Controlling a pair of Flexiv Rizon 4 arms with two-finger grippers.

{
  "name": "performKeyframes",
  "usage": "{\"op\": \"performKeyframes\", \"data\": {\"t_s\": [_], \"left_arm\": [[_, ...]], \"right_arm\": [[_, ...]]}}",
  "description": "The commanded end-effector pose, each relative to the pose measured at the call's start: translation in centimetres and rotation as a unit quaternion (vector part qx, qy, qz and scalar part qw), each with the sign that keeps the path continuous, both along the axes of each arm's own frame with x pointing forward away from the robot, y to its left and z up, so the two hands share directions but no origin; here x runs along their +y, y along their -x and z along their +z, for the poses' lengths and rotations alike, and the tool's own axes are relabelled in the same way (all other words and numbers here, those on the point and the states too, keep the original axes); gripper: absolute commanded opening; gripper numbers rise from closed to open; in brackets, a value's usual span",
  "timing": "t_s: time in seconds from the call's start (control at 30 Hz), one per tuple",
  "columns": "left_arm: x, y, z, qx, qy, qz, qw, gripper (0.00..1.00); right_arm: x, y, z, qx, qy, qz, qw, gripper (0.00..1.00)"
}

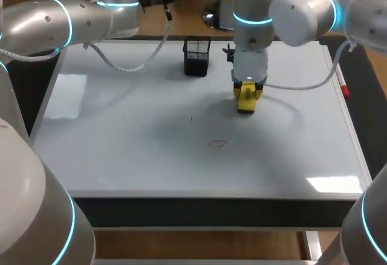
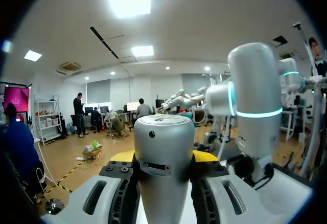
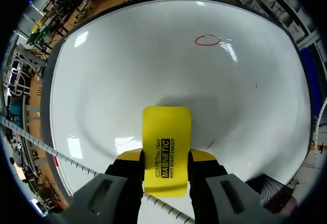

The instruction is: Pick up the inspection probe, press it on each red-marked spot on the whiteboard one by one, put down the probe, pick up the eraser, and wipe off all the red marks.

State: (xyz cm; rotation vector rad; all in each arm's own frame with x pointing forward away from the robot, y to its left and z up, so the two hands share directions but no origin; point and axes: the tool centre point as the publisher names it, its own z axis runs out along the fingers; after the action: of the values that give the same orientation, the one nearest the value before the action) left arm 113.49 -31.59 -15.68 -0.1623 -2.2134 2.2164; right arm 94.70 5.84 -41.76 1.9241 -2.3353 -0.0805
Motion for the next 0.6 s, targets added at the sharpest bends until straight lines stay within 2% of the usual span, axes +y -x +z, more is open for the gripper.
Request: {"op": "performKeyframes", "data": {"t_s": [0.03,0.27,0.6], "left_arm": [[0.0,-0.1,0.1,0.001,-0.001,-0.001,1.0,0.0],[0.0,-0.1,0.1,0.001,-0.001,-0.001,1.0,0.0],[0.0,-0.1,0.1,0.001,-0.001,-0.001,1.0,0.0]], "right_arm": [[-2.3,0.8,1.8,-0.012,-0.004,-0.007,1.0,0.0],[-7.3,1.1,3.0,-0.019,-0.006,-0.062,0.998,0.0],[-14.2,1.9,4.3,-0.039,-0.005,-0.15,0.988,0.0]]}}
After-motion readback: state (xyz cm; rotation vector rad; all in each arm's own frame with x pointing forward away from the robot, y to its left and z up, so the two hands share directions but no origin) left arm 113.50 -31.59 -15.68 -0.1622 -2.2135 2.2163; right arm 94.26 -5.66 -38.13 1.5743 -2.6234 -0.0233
